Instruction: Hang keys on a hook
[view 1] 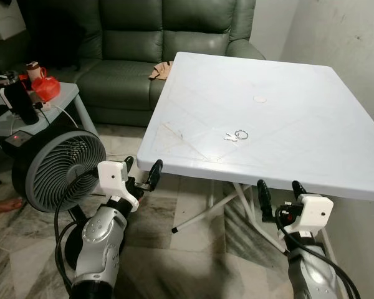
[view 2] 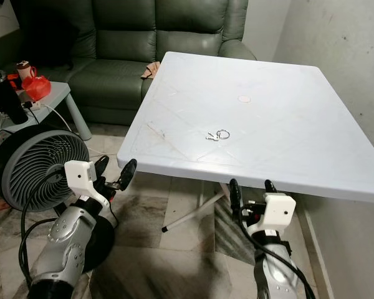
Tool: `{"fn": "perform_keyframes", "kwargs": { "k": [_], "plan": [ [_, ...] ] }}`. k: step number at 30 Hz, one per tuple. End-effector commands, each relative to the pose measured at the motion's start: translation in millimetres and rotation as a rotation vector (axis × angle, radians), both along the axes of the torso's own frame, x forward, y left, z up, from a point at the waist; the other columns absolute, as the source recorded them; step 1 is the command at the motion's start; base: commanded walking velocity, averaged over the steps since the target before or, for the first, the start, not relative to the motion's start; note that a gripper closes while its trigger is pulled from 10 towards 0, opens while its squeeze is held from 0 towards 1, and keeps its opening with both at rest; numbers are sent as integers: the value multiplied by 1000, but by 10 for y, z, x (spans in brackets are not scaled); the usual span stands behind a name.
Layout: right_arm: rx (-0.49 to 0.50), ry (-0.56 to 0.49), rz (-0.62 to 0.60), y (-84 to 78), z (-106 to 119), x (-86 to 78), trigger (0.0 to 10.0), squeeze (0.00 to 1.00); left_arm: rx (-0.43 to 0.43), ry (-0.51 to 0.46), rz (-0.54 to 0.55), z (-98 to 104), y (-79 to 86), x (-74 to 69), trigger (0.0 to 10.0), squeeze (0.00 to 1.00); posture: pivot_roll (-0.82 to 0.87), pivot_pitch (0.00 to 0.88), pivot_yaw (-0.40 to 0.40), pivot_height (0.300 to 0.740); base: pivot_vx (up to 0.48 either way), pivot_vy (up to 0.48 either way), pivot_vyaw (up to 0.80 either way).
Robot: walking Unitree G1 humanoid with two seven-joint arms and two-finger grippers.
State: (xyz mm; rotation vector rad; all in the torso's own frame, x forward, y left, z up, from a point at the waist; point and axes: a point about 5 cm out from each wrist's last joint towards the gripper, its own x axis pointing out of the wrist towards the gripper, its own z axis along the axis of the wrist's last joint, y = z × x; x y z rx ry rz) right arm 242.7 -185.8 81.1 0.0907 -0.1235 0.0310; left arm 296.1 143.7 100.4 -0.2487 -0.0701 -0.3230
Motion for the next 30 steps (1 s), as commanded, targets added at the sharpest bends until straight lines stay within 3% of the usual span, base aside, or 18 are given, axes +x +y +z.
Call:
{"fn": "perform_keyframes", "kwargs": {
  "k": [1,13,30],
  "plan": [
    [-1,-18,3,5,69,-16,10000,0,-14,-8,1,54,16,-15,10000,0,-43,0,-25,740,0,0,0],
    [-19,-11,8,2,154,-32,10000,0,-59,20,-4,92,30,-27,10000,0,-47,0,-26,740,40,0,0],
    [-21,-2,33,63,171,-33,10000,0,-40,32,-44,88,-51,-47,10000,0,-47,0,-25,740,425,0,0]
  ]
}}
